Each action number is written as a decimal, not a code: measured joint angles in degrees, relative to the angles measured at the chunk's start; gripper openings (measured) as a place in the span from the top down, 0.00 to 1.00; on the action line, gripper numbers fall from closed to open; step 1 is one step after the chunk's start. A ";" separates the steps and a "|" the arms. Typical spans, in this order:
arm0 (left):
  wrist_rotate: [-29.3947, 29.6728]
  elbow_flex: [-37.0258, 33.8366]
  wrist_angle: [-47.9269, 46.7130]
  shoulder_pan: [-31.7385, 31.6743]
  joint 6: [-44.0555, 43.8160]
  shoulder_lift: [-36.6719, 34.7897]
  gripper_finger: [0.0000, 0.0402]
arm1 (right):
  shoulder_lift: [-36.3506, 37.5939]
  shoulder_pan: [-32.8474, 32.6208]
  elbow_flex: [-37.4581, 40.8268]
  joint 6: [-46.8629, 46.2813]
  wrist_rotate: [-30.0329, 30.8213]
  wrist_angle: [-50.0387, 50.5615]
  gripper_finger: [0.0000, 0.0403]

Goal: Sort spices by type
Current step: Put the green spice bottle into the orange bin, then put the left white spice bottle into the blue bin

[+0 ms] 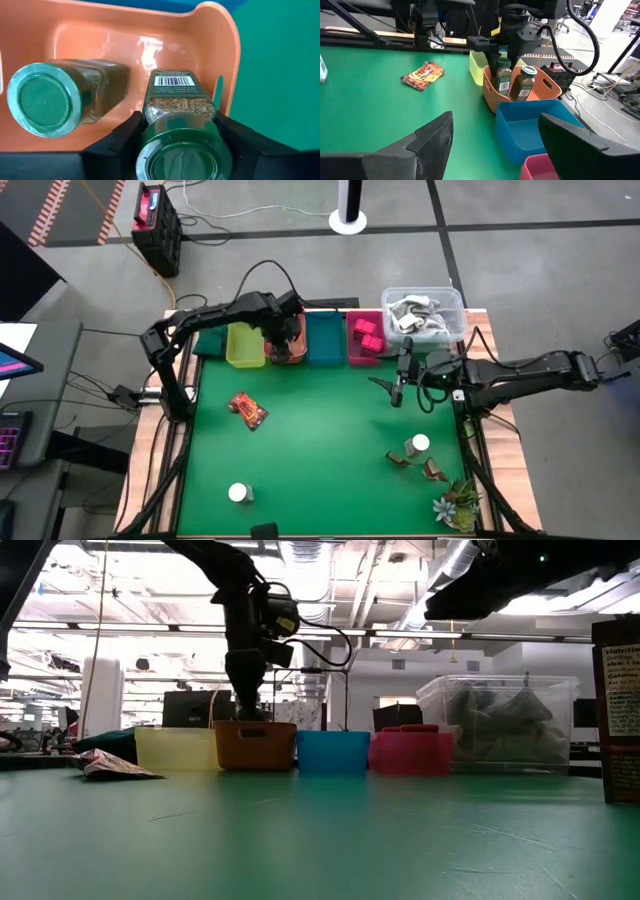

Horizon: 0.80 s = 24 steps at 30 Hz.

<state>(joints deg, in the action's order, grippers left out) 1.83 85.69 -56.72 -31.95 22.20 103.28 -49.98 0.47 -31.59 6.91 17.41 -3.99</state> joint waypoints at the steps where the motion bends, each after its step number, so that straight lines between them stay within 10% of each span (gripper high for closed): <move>1: 0.00 0.00 0.28 0.16 0.00 0.00 0.46 | 0.00 0.00 0.00 0.00 -0.02 -0.03 0.21; 24: 5.46 5.61 -9.30 1.71 -0.19 -0.24 0.36 | 0.11 -0.17 0.00 0.40 -0.02 -0.84 0.21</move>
<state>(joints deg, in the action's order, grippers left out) 7.29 91.30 -66.02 -30.24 22.00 103.04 -49.87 0.30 -31.59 7.31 17.39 -4.83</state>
